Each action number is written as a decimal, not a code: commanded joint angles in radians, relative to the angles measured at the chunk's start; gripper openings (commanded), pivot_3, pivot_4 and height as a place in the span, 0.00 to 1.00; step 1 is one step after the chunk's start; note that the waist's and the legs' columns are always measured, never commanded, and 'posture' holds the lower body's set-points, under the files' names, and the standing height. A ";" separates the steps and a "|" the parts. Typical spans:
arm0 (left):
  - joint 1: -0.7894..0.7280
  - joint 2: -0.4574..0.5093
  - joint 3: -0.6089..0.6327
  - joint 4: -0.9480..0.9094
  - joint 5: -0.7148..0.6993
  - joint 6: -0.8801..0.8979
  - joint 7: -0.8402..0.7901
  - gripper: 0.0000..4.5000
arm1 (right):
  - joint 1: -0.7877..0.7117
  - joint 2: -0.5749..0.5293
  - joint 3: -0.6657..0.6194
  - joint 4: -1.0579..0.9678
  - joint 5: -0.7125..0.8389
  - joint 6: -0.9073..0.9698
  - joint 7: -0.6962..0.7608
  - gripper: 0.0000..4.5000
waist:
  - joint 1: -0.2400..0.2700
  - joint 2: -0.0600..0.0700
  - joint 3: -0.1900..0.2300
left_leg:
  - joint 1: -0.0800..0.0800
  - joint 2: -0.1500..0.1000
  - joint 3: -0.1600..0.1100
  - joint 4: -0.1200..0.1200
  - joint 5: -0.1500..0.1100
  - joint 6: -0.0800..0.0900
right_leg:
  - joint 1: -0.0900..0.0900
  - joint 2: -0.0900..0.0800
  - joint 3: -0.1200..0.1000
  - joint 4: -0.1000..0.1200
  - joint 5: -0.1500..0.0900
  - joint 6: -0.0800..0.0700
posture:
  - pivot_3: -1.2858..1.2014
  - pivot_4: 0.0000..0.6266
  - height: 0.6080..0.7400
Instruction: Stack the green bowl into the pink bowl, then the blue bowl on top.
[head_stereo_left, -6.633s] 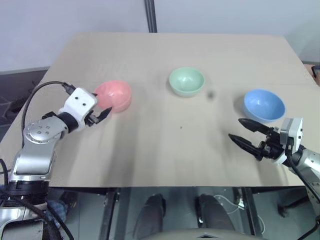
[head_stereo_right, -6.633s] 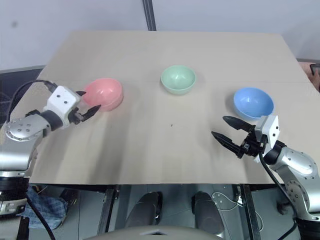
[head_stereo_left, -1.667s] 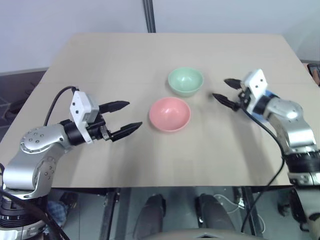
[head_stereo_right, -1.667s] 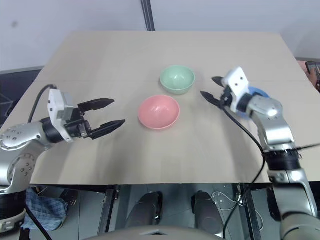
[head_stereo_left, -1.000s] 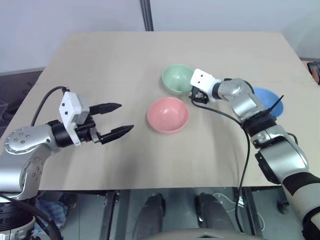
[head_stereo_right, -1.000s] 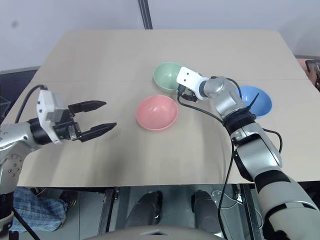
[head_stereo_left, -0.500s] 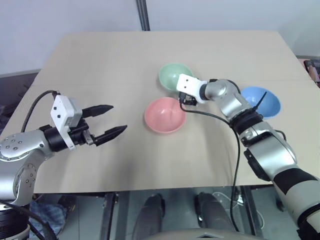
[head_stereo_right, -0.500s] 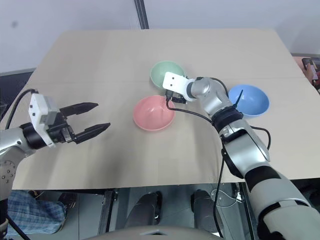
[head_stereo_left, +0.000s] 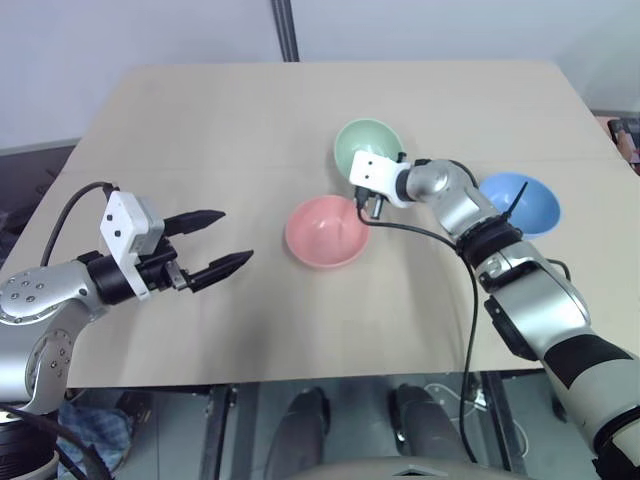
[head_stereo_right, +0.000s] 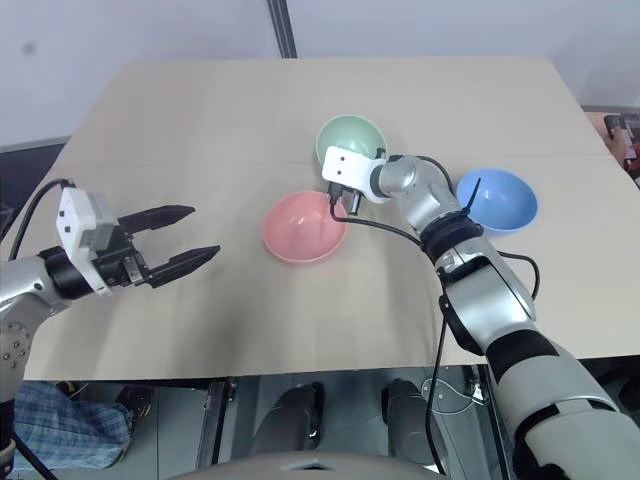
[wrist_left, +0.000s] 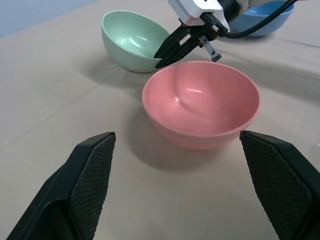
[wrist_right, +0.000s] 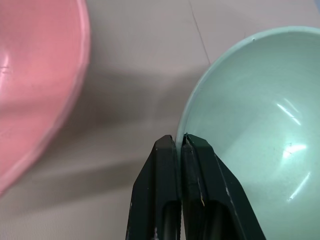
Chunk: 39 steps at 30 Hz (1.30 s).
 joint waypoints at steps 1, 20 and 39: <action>-0.005 0.011 0.031 -0.035 -0.005 -0.013 0.002 0.94 | -0.028 -0.009 -0.020 -0.023 0.004 -0.020 -0.005 0.01 | 0.000 0.000 0.000 | 0.000 0.000 0.000 0.000 0.000 0.000 | -0.001 0.000 0.000 0.000 0.000 0.000 | 0.52 0.24 1.00; -0.044 -0.020 0.059 0.040 -0.100 -0.003 -0.027 0.94 | 0.135 -0.226 -0.060 -0.843 0.208 0.185 0.393 0.01 | 0.004 0.000 0.000 | -0.010 0.000 -0.001 0.002 0.000 0.000 | -0.009 -0.001 -0.001 0.001 0.000 0.000 | 0.52 0.24 1.00; -0.128 -0.001 -0.009 0.125 -0.061 -0.013 -0.099 0.94 | 0.236 -0.270 -0.006 -1.209 0.283 0.479 0.419 0.75 | 0.004 0.000 0.000 | -0.013 0.000 -0.004 0.014 0.000 0.000 | -0.011 0.000 -0.003 0.013 0.000 0.000 | 0.52 0.24 1.00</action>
